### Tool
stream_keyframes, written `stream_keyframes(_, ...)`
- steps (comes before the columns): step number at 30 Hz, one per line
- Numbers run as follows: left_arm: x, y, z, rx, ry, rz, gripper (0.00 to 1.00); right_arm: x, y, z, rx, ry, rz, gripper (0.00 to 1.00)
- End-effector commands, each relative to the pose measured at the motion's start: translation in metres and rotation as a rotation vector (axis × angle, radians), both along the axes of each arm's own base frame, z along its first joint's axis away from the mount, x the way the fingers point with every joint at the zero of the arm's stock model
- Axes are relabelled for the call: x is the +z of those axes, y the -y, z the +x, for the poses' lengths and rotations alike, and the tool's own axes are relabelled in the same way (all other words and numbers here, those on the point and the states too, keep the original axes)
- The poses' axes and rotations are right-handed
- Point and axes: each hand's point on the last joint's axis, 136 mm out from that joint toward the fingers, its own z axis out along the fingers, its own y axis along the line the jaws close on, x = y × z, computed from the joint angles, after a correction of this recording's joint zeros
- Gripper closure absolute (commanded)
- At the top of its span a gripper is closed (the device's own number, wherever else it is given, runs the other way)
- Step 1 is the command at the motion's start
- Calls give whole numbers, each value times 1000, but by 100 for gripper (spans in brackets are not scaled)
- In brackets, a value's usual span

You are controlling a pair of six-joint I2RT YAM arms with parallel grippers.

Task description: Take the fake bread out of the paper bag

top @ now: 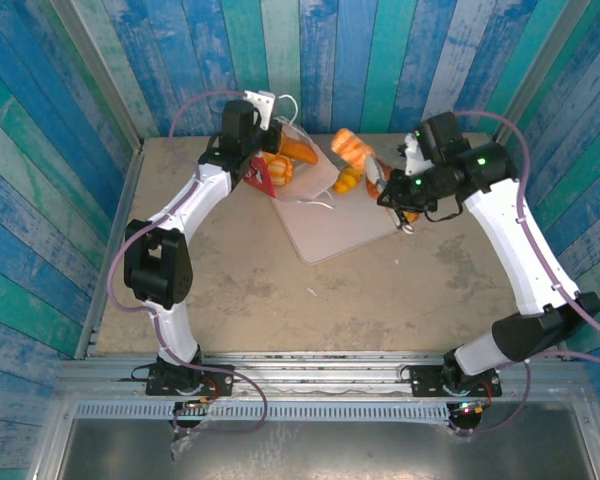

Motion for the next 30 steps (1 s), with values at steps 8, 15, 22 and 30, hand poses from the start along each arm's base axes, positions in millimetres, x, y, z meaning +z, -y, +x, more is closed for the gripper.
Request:
stream_keyframes(8,-1,3,2,0,-20,-5,100,-45,29,-5,-138,-163,126,99)
stream_keyframes(15,-5,4,1,-3,-33,-8,100,-92,32,-5,-180,-275,180,99)
stream_keyframes(22,-10,5,0,-11,-44,-17,100,-117,37,0,-191,-318,178,99)
stream_keyframes(30,-14,5,-1,-9,-51,-14,100,-139,41,3,-163,-359,137,98)
